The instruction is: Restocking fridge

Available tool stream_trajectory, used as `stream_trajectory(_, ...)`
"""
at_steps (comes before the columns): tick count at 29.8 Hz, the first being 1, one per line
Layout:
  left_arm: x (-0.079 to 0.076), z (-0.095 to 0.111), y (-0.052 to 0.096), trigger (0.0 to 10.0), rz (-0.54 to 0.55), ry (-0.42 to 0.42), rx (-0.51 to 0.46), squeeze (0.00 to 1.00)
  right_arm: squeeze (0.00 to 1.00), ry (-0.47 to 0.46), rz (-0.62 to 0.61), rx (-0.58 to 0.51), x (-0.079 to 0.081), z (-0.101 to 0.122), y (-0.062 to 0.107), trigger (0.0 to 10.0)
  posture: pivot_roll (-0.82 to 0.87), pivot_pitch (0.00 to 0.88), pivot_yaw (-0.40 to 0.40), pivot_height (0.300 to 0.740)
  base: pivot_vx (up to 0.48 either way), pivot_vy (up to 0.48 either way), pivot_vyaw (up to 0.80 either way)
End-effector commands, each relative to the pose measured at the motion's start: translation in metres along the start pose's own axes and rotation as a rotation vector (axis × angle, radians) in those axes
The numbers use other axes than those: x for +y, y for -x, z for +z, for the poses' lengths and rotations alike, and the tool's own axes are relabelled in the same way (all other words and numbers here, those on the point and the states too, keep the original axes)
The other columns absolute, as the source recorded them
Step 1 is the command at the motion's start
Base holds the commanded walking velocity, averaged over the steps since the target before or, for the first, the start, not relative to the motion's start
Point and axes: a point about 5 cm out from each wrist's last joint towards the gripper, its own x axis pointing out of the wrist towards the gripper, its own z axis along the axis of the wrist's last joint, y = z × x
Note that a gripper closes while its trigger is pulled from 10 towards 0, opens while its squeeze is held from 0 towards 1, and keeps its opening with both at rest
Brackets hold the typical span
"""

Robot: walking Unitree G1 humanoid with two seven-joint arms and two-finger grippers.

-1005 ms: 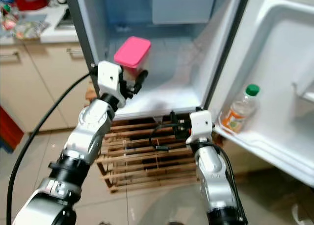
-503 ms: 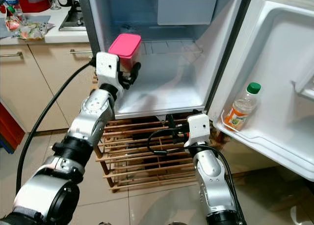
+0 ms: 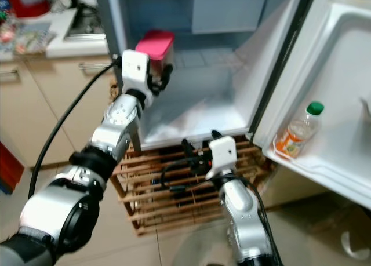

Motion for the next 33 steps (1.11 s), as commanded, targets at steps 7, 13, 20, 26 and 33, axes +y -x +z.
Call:
stream_trajectory(7,-0.021,0.01,-0.009,10.0,-0.068,-0.034,-0.009,0.0,0.0,-0.014,0.009,-0.002,-0.003,0.002,0.002,10.0,-0.18,0.0,0.046,0.74,0.348,0.289,0.0)
stream_trajectory(13,-0.022,0.009,-0.012,10.0,-0.014,-0.032,0.025,0.0,0.0,-0.015,0.017,-0.002,-0.001,0.003,0.003,10.0,-0.19,0.0,0.059,0.74,0.045,0.0,0.0)
stream_trajectory(20,-0.038,0.013,-0.014,10.0,-0.054,0.0,0.011,0.0,0.0,-0.012,0.018,0.001,0.001,0.004,0.006,10.0,-0.21,0.0,0.073,0.74,0.0,0.0,0.0)
stream_trajectory(26,-0.042,0.009,-0.011,10.0,-0.05,0.037,0.005,0.0,0.0,-0.006,0.0,0.005,0.0,0.006,0.005,10.0,-0.23,0.0,0.09,0.74,0.0,-0.228,0.0)
stream_trajectory(33,-0.038,0.008,-0.012,10.0,-0.003,0.065,0.013,0.0,0.0,0.003,-0.005,0.008,-0.001,0.007,0.004,10.0,-0.23,0.0,0.093,0.74,0.228,-0.401,0.65)
